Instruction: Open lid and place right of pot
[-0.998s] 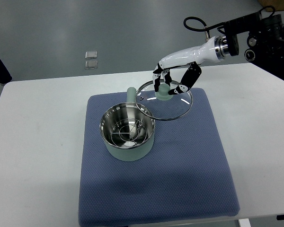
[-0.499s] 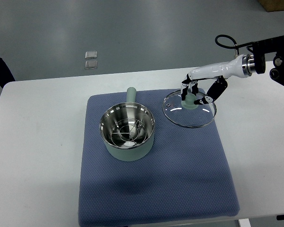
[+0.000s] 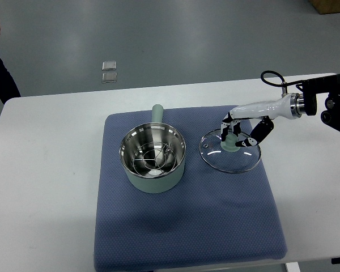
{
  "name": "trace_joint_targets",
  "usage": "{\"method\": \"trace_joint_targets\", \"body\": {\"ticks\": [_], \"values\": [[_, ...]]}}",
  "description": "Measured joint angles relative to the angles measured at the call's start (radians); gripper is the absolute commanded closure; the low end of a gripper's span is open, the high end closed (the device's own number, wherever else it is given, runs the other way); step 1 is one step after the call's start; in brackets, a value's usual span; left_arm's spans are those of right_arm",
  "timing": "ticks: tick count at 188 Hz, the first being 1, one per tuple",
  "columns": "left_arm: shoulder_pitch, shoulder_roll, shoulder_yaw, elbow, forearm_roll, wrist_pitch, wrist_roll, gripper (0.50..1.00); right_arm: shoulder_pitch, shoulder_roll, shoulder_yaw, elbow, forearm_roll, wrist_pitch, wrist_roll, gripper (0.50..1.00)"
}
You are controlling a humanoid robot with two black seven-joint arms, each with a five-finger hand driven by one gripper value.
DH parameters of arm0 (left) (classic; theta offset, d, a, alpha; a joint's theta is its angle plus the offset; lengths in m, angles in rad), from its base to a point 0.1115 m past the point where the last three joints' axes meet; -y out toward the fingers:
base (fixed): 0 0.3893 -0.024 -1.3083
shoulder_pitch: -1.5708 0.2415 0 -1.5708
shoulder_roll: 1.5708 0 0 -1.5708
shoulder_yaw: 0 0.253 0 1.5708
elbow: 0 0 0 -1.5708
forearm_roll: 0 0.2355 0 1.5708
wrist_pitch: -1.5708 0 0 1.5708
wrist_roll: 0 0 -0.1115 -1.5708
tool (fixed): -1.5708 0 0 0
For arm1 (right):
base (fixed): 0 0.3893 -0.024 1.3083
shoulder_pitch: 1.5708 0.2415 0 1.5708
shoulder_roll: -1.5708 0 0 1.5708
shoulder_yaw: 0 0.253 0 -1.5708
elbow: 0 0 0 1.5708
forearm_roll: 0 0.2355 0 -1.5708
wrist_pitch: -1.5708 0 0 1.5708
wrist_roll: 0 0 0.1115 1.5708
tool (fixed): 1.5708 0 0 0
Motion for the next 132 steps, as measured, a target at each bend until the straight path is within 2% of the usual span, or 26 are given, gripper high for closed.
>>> {"method": "trace_joint_targets", "body": {"ticks": [6, 15, 16, 26, 74, 109, 117, 132], "values": [[0.000, 0.000, 0.000, 0.000, 0.000, 0.000, 0.000, 0.500, -0.003, 0.003, 0.000, 0.000, 0.002, -0.001, 0.000, 0.675], [0.000, 0.000, 0.000, 0.000, 0.000, 0.000, 0.000, 0.500, -0.006, 0.007, 0.002, -0.001, 0.004, -0.003, 0.000, 0.675], [0.000, 0.000, 0.000, 0.000, 0.000, 0.000, 0.000, 0.500, -0.006, 0.007, 0.003, -0.001, 0.004, -0.003, 0.000, 0.630], [0.000, 0.000, 0.000, 0.001, 0.000, 0.000, 0.000, 0.500, -0.008, 0.008, 0.004, -0.001, 0.006, -0.004, 0.000, 0.575], [0.000, 0.000, 0.000, 0.000, 0.000, 0.000, 0.000, 0.500, -0.002, -0.003, 0.008, -0.002, 0.124, 0.006, 0.000, 0.566], [0.000, 0.000, -0.001, -0.001, 0.000, 0.000, 0.000, 0.500, 0.012, -0.005, 0.008, -0.023, 0.323, 0.028, -0.002, 0.566], [0.000, 0.000, -0.001, -0.001, 0.000, 0.000, 0.000, 0.500, 0.012, -0.002, 0.009, -0.038, 0.398, 0.040, -0.015, 0.566], [0.000, 0.000, -0.002, -0.001, 0.000, 0.000, 0.000, 0.500, 0.012, 0.006, 0.009, -0.072, 0.592, 0.072, -0.086, 0.566]]}}
